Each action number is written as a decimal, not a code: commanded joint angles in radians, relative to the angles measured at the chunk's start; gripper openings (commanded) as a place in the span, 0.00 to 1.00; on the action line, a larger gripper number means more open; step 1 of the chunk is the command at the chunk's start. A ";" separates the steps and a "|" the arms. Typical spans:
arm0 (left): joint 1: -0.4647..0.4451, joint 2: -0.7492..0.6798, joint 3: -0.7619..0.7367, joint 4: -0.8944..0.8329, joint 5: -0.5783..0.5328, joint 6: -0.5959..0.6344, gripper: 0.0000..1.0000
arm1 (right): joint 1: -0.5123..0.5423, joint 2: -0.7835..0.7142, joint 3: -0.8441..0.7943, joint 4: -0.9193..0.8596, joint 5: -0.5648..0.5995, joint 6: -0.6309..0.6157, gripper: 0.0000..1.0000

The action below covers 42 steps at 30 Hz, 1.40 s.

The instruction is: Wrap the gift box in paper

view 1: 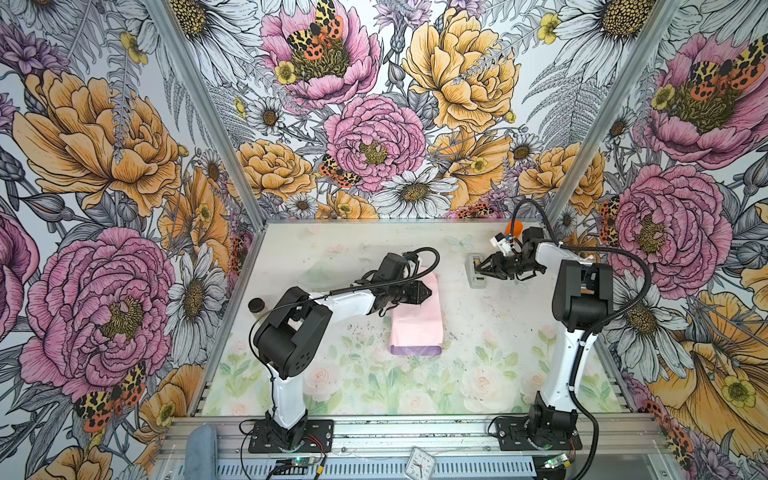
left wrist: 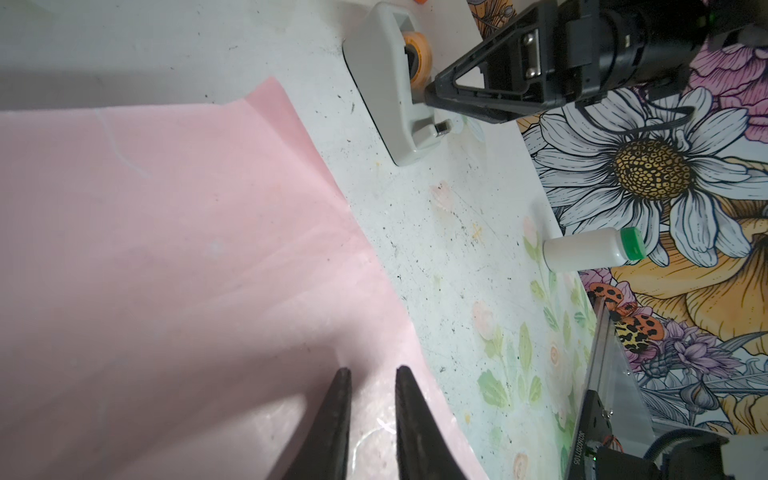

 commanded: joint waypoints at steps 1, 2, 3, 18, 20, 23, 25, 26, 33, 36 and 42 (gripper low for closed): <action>0.001 0.024 -0.037 -0.119 -0.003 -0.007 0.23 | 0.000 0.024 0.022 -0.063 -0.001 -0.056 0.35; 0.001 0.025 -0.038 -0.120 -0.001 -0.007 0.22 | 0.000 0.024 0.022 -0.069 0.004 -0.061 0.35; 0.002 0.025 -0.037 -0.119 -0.002 -0.007 0.23 | 0.000 0.027 0.025 -0.078 0.004 -0.066 0.35; 0.002 0.024 -0.038 -0.119 -0.003 -0.002 0.22 | 0.000 0.106 0.106 -0.181 -0.081 -0.133 0.27; 0.001 0.022 -0.040 -0.120 -0.003 -0.001 0.22 | 0.000 0.114 0.116 -0.192 -0.083 -0.139 0.26; 0.002 0.022 -0.040 -0.119 -0.003 -0.001 0.22 | -0.001 0.122 0.127 -0.206 -0.094 -0.145 0.25; 0.002 0.024 -0.039 -0.119 -0.003 0.000 0.22 | -0.003 0.126 0.132 -0.210 -0.101 -0.150 0.23; 0.001 0.024 -0.038 -0.118 -0.004 -0.001 0.22 | -0.004 0.127 0.134 -0.211 -0.107 -0.150 0.22; 0.002 0.024 -0.041 -0.117 -0.003 -0.001 0.22 | -0.013 0.133 0.139 -0.212 -0.132 -0.148 0.18; 0.002 0.024 -0.040 -0.118 -0.003 -0.001 0.22 | -0.015 0.128 0.138 -0.211 -0.139 -0.149 0.15; 0.001 0.022 -0.041 -0.117 -0.004 -0.001 0.22 | -0.019 0.118 0.132 -0.210 -0.146 -0.147 0.08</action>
